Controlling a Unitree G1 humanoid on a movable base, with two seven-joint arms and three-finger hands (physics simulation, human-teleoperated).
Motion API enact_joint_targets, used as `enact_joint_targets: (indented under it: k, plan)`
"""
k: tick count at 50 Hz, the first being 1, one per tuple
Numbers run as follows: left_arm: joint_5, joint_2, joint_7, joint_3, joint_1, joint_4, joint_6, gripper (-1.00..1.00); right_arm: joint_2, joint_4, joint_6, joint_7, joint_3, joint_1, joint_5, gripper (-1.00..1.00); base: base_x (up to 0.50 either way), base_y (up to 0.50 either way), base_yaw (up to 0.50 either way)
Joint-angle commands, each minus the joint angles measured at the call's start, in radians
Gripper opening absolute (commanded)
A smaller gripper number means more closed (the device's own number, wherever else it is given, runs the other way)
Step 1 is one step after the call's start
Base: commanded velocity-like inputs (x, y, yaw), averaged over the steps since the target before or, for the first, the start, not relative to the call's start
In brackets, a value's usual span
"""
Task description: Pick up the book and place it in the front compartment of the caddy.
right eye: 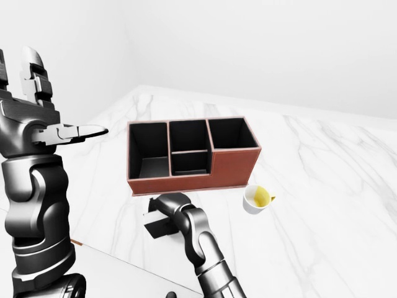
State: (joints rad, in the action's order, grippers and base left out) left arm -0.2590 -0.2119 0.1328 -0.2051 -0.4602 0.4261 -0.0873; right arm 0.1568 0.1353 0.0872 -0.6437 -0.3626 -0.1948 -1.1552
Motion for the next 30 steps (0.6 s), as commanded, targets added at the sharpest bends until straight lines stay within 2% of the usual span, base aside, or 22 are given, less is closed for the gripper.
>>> enact_joint_targets:
  k: [1, 17, 26, 30]
  plan:
    - [-0.001, 0.001, 0.001, -0.001, 0.002, 0.010, 0.000, 1.00, -0.002, 0.016, 0.000, -0.018, -0.008, 0.018, -0.005, -1.00, 0.00, 0.00, 0.00]
    - [-0.003, -0.001, 0.000, -0.001, 0.000, 0.006, 0.000, 1.00, 0.003, -0.008, 0.000, -0.009, 0.006, -0.001, 0.007, -1.00, 0.00, 0.00, 0.00]
    - [-0.002, 0.000, 0.002, 0.000, 0.000, 0.006, 0.000, 1.00, 0.017, -0.190, 0.000, -0.019, 0.078, -0.104, 0.059, -1.00, 0.00, 0.00, 0.00]
    - [-0.001, 0.000, 0.000, -0.001, -0.001, 0.000, 0.000, 1.00, 0.019, -0.267, 0.000, -0.036, 0.081, -0.130, 0.061, -1.00, 0.00, 0.00, 0.00]
